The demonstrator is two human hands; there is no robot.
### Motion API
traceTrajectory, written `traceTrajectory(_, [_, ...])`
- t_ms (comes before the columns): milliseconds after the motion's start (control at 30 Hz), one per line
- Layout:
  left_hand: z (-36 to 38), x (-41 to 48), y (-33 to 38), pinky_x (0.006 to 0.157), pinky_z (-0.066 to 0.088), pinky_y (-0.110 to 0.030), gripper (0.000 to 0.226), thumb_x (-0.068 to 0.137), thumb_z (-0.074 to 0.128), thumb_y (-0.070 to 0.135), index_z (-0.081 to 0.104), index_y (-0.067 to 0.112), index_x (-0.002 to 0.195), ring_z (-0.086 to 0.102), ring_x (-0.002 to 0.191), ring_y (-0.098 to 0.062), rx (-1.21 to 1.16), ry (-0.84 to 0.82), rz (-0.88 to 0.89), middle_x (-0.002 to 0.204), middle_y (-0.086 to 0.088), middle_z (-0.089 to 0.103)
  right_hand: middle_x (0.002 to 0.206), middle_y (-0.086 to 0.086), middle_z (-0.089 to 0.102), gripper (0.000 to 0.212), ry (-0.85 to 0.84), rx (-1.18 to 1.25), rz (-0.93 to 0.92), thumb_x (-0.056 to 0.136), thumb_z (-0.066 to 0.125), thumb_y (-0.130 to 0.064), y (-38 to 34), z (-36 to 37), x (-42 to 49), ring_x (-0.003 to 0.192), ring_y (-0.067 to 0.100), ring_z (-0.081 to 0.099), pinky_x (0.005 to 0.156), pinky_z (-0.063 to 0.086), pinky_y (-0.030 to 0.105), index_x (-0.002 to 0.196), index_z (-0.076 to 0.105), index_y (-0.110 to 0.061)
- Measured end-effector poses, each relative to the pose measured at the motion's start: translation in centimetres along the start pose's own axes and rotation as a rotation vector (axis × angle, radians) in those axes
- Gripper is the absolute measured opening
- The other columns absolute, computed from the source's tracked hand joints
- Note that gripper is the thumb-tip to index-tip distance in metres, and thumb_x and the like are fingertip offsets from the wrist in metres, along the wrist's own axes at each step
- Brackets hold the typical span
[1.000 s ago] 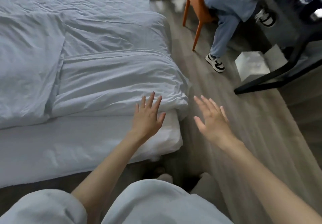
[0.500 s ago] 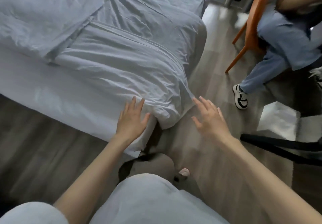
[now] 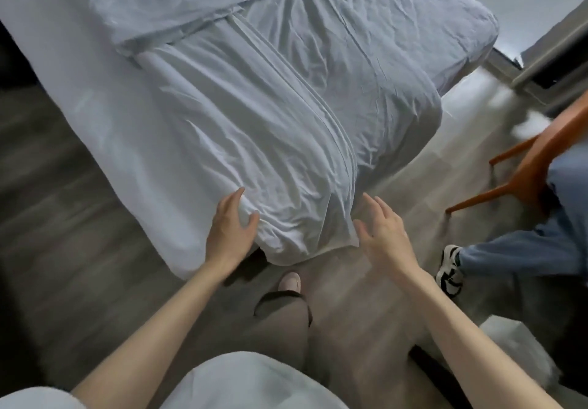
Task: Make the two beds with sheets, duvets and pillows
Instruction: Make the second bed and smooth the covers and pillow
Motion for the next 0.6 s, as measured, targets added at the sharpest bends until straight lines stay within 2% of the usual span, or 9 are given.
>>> traceTrajectory(100, [2.3, 1.5, -0.6, 0.112, 0.025, -0.031, 0.063, 0.099, 0.051, 0.035, 0.022, 0.021, 0.153, 0.024, 0.144, -0.017, -0.114, 0.046, -0.123, 0.158, -0.002, 0.023, 0.159, 0.001, 0.024, 0.058, -0.048, -0.017, -0.027, 0.099, 0.046, -0.033, 2.0, 0.1, 3.4, 0.146, 0.022, 0.017, 0.118, 0.02, 0.041, 0.153, 0.025, -0.025])
traceTrajectory(267, [5.7, 1.7, -3.2, 0.113, 0.025, -0.036, 0.07, 0.097, 0.053, 0.037, 0.017, 0.019, 0.154, 0.024, 0.145, -0.022, -0.24, 0.129, -0.331, 0.158, -0.007, 0.021, 0.159, 0.0, 0.023, 0.059, -0.17, -0.006, -0.038, 0.099, 0.047, -0.034, 5.2, 1.4, 7.8, 0.144, 0.028, 0.02, 0.113, 0.025, 0.044, 0.152, 0.025, -0.028])
traceTrajectory(433, [11.7, -0.5, -7.6, 0.116, 0.029, -0.042, 0.091, 0.084, 0.072, 0.042, 0.016, 0.022, 0.154, 0.028, 0.143, -0.024, -0.469, 0.197, -0.535, 0.158, -0.006, 0.023, 0.157, 0.003, 0.027, 0.056, -0.263, 0.035, -0.109, 0.099, 0.044, -0.039, 7.8, 4.5, 11.6, 0.142, 0.032, 0.024, 0.113, 0.025, 0.046, 0.152, 0.027, -0.03])
traceTrajectory(500, [14.0, -1.0, -8.9, 0.116, 0.029, -0.042, 0.093, 0.08, 0.075, 0.043, 0.022, 0.022, 0.153, 0.028, 0.143, -0.022, -0.516, 0.214, -0.548, 0.157, -0.004, 0.026, 0.158, 0.005, 0.025, 0.057, -0.297, 0.053, -0.109, 0.1, 0.044, -0.039, 8.9, 6.0, 13.0, 0.143, 0.033, 0.023, 0.114, 0.022, 0.045, 0.152, 0.025, -0.028])
traceTrajectory(600, [17.0, -2.0, -11.0, 0.115, 0.03, -0.038, 0.081, 0.08, 0.076, 0.039, 0.034, 0.019, 0.147, 0.031, 0.14, -0.021, -0.517, 0.281, -0.566, 0.154, -0.006, 0.03, 0.158, 0.007, 0.024, 0.061, -0.341, 0.061, -0.117, 0.099, 0.045, -0.041, 10.6, 8.8, 14.8, 0.143, 0.034, 0.024, 0.115, 0.023, 0.048, 0.153, 0.02, -0.032])
Point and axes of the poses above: each hand's wrist, its own x-axis towards the middle knuckle, its own z-axis out of the palm, y = z × x, the point moved 9 cm from there along x, towards the middle knuckle
